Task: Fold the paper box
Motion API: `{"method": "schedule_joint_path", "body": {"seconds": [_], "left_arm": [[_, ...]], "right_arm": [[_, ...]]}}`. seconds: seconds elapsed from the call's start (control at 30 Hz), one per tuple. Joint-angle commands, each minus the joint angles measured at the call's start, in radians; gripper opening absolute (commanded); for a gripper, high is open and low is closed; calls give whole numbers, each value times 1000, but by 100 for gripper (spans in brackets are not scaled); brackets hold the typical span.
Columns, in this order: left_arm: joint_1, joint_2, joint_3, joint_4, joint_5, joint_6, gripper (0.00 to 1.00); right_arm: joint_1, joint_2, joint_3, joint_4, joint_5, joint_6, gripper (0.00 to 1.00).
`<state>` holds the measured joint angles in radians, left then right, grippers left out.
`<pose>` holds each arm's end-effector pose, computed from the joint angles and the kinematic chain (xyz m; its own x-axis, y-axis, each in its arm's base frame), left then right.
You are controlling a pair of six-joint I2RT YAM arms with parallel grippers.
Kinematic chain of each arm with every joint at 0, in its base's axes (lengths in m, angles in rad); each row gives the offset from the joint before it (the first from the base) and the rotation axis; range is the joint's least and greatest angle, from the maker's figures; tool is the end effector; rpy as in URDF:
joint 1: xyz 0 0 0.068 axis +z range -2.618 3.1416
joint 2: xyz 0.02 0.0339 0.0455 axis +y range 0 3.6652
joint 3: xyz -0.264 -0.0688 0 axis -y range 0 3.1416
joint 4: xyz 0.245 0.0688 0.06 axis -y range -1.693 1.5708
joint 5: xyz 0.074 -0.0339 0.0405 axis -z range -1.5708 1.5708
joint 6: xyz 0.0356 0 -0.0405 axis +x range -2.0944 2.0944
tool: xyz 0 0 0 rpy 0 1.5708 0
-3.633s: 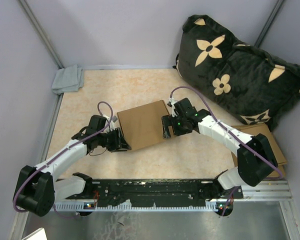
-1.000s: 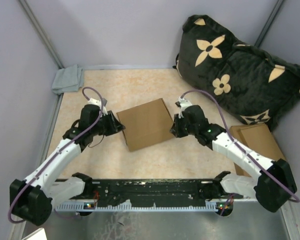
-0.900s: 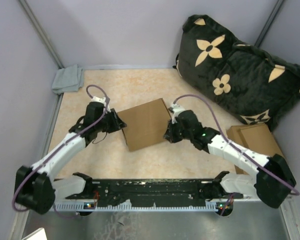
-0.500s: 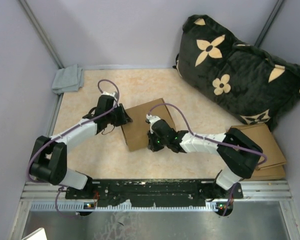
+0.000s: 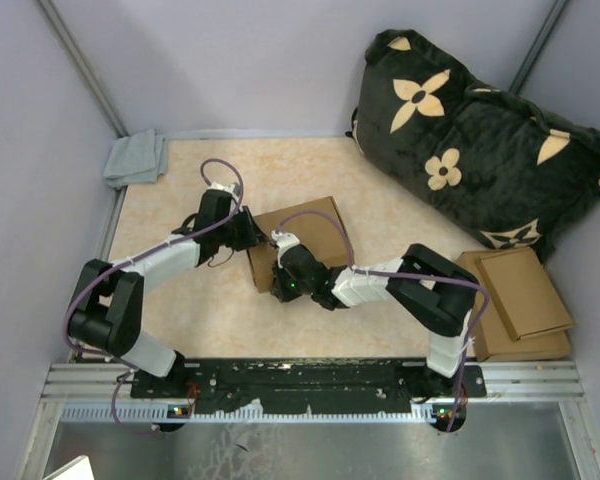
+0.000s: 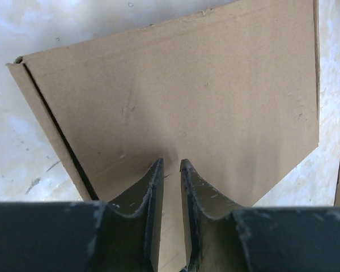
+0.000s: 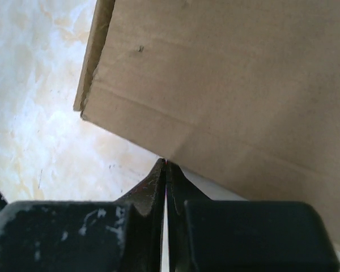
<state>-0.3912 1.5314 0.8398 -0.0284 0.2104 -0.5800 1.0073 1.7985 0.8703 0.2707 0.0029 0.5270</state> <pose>0.2915 -0.1283 0.1955 -0.7938 -0.2523 -0.5534 0.0993 0.8439 -0.5272 0.1930 0.3053 0.1435 -0.7067 -0.1769 -0.6850 -0.5654 0.7232 0.3966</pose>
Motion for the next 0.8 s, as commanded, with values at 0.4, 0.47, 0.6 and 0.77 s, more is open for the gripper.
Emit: {"method": "schedule_joint_path", "body": {"seconds": [0.4,0.47,0.6,0.77], "left_arm": [[-40,89,-84,-60,21,27,13],[-40,68,-64,-84,9,31,14],[-40,12,13,-158,-19,41,22],[-39,-50,127,-200,-31,37,32]], "right_arm": [[4,-6,-70,467,149,44,0],[4,-70,-99,398,128,48,0],[4,-299,-180,211,108,35,0],[4,-551,-261,-84,215,12,2]]}}
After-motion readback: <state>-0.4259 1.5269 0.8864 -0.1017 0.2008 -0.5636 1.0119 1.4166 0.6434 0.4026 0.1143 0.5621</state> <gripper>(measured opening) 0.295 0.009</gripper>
